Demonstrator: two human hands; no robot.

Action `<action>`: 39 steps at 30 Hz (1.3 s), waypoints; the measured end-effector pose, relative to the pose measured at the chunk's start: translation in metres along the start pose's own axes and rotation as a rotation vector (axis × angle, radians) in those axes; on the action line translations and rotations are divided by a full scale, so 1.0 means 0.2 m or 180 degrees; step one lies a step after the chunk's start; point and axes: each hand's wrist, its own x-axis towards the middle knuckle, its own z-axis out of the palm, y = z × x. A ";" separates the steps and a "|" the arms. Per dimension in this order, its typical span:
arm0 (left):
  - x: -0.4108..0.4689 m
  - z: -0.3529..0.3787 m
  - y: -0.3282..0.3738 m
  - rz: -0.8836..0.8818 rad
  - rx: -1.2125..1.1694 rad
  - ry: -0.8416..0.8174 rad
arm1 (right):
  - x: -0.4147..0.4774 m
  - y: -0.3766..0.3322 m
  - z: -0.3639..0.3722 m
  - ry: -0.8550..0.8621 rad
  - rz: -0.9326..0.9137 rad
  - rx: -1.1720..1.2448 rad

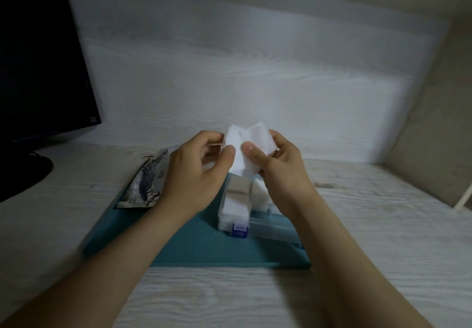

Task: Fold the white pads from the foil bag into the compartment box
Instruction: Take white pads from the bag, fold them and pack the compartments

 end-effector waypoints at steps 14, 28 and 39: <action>0.00 0.00 0.03 -0.1199 -0.1361 -0.0583 | -0.03 0.09 0.03 0.0039 -0.0725 -0.1355; 0.03 -0.05 0.01 -0.0497 -0.0243 -0.0026 | -0.05 0.01 -0.01 0.0466 -0.0499 -0.0486; 0.02 -0.04 0.00 -0.0536 -0.0051 0.0104 | -0.06 0.00 0.00 0.0532 -0.0467 -0.0421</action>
